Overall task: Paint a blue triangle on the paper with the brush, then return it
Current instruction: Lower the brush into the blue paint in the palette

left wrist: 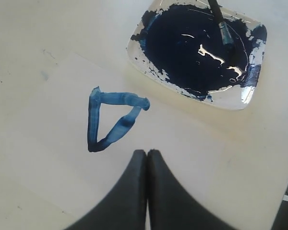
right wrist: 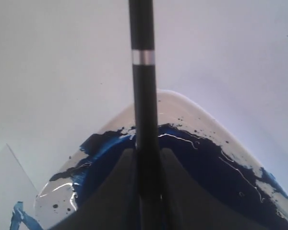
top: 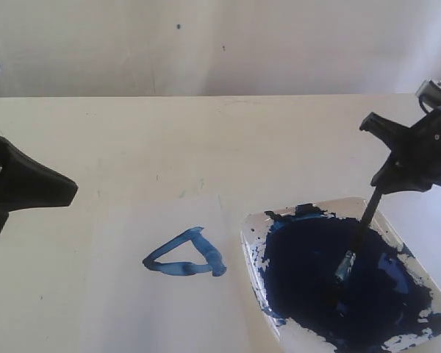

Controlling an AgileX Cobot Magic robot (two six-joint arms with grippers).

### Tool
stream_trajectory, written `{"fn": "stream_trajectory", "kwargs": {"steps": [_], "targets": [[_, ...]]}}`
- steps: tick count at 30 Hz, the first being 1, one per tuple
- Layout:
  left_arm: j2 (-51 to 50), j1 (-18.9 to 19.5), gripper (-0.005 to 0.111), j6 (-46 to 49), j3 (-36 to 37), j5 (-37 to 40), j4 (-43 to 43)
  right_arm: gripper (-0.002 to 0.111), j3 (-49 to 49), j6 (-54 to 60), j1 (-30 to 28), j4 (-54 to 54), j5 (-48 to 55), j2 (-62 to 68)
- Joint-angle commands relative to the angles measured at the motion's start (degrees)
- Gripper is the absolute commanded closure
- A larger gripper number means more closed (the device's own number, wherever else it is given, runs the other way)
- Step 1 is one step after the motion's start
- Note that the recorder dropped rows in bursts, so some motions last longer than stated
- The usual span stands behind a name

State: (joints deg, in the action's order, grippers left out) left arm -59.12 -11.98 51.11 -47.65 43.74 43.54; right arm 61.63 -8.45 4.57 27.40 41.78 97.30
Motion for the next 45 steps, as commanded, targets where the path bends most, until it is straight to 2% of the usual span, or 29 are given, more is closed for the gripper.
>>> {"fn": "stream_trajectory", "kwargs": {"steps": [1,45], "targets": [[0.4,-0.1,0.107,-0.2,0.3,0.4,1.3,0.108,-1.9,0.2,-0.5,1.2,-3.2,1.3],[0.4,-0.1,0.107,-0.2,0.3,0.3,1.3,0.108,-2.4,0.7,-0.5,5.0,-8.9,7.5]]}}
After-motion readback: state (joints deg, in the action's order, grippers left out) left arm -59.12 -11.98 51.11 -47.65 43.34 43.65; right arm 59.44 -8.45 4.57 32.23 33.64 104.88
